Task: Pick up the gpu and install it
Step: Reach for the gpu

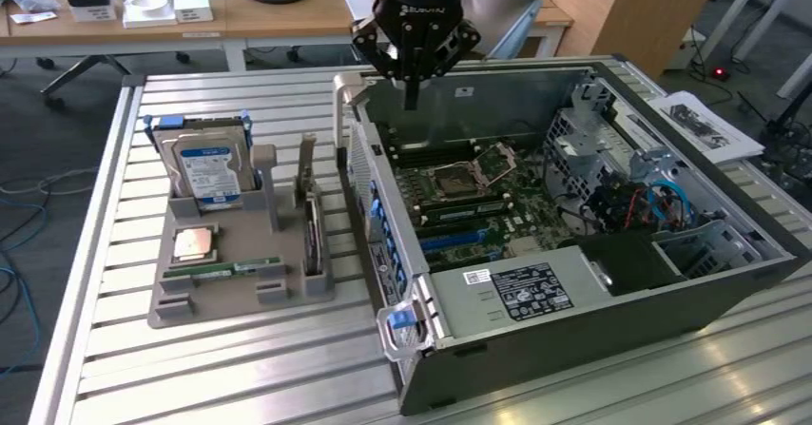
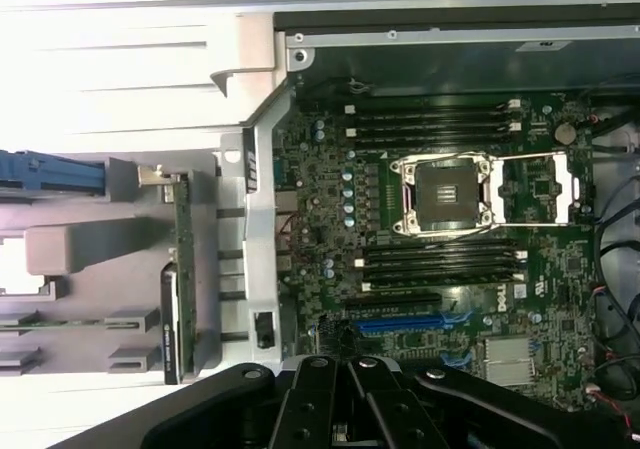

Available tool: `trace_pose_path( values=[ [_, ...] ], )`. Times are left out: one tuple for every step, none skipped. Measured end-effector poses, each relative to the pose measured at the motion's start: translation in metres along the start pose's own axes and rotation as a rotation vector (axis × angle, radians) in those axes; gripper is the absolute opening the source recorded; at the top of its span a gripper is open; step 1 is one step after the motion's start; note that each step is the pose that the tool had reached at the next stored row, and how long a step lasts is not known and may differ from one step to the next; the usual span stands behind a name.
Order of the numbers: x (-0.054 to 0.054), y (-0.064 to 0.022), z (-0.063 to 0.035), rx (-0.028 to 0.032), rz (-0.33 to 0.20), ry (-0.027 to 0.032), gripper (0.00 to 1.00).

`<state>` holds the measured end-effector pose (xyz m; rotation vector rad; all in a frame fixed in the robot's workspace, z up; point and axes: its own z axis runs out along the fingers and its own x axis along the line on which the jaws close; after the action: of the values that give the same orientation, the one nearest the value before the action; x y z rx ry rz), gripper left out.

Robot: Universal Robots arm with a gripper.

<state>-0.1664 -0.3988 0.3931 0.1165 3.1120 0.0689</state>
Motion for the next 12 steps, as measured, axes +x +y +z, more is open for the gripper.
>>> trace_pose_path(
  values=[
    [0.003,-0.0002,-0.0001,0.0,0.0,-0.0002,0.11],
    [0.006,-0.0004,-0.0001,-0.0001,0.0,-0.0005,0.11],
    [0.009,-0.0007,-0.0002,0.0,0.0,-0.0006,0.11],
    [0.012,-0.0009,-0.0003,-0.0001,0.0,-0.001,0.11],
    [0.015,-0.0011,-0.0003,-0.0001,0.0,-0.0011,0.11],
    [0.018,-0.0013,-0.0004,-0.0002,0.0,-0.0014,0.11],
    [0.021,-0.0015,-0.0005,-0.0001,0.0,-0.0015,0.11],
    [0.023,-0.0017,-0.0005,-0.0002,0.0,-0.0017,0.11],
    [0.026,-0.0019,-0.0006,-0.0001,0.0,-0.0019,0.11],
    [0.029,-0.0021,-0.0007,-0.0002,0.0,-0.0021,0.11],
    [0.031,-0.0022,-0.0007,-0.0002,0.0,-0.0022,0.11],
    [0.033,-0.0024,-0.0008,-0.0002,0.0,-0.0024,0.11]
  ],
)
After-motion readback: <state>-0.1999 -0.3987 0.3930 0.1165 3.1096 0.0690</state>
